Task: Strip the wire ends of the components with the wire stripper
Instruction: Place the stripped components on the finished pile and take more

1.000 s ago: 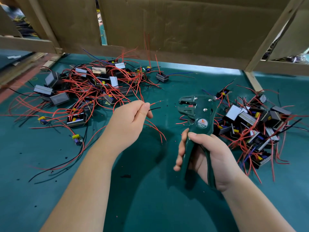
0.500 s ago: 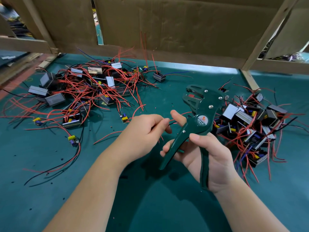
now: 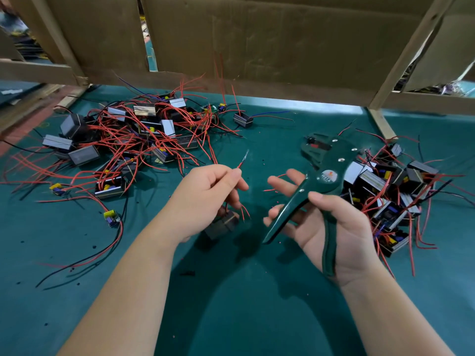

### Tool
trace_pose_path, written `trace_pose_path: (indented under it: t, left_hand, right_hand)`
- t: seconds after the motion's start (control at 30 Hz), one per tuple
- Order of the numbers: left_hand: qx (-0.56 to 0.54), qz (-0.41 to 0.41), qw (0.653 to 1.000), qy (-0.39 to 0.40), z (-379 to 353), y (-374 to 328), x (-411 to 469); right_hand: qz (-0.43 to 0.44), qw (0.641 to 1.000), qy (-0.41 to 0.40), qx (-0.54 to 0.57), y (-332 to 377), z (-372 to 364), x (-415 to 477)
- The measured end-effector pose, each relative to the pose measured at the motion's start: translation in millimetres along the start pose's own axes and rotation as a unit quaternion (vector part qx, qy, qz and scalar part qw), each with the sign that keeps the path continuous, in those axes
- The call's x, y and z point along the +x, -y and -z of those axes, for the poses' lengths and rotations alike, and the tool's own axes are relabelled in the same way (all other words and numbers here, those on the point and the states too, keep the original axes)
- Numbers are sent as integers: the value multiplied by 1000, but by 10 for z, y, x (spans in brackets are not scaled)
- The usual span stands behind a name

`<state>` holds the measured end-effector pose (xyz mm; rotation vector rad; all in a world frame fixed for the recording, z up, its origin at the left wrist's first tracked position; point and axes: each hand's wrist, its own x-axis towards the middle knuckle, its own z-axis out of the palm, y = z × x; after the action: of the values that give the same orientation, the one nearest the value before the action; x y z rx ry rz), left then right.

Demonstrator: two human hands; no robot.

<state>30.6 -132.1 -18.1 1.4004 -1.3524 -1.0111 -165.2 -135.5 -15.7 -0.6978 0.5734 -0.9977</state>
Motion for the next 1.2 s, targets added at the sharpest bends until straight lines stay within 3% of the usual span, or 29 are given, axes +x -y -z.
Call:
trace_pose_path:
  t: [0.13,0.23,0.37,0.53,0.67,0.77,0.87,0.93,1.0,1.13,1.2]
  left_hand:
    - [-86,-10,996,22,-74,-33,-28]
    - [-105,-33,993,-49,-113,-54,-3]
    - [-252,17,962,-105,-115,-89,27]
    - [-388,61,909,-138,-110,-146,49]
    - [-425,79,900,-49,-83,-148,47]
    - [-331,87,936,-83,-23,-117,61]
    - [-57,47,970,-232,127,9,117]
    - [125,15,950,-285,215,103,130]
    - [238,-4,922,-305,243,185,129]
    - [254,-76,891,-368,235,163,101]
    - [261,-131,858,-422,278,117,79]
  right_hand:
    - [-35,998,59,4,-107,-11,-24]
    - [-71,990,119,5,-159,-39,-55]
    - [-96,979,179,-18,-186,-77,-79]
    - [-102,972,205,-54,-136,-59,-80]
    - [-77,985,133,-82,-214,-81,-80]
    - [-16,998,2,-64,-279,-89,-49]
    - [113,983,-111,-95,-198,-40,-17]
    - [172,967,-151,-113,-113,12,-1]
    - [177,966,-157,-101,-76,64,14]
    - [137,978,-146,-66,-93,86,28]
    - [132,980,-139,-61,-103,60,22]
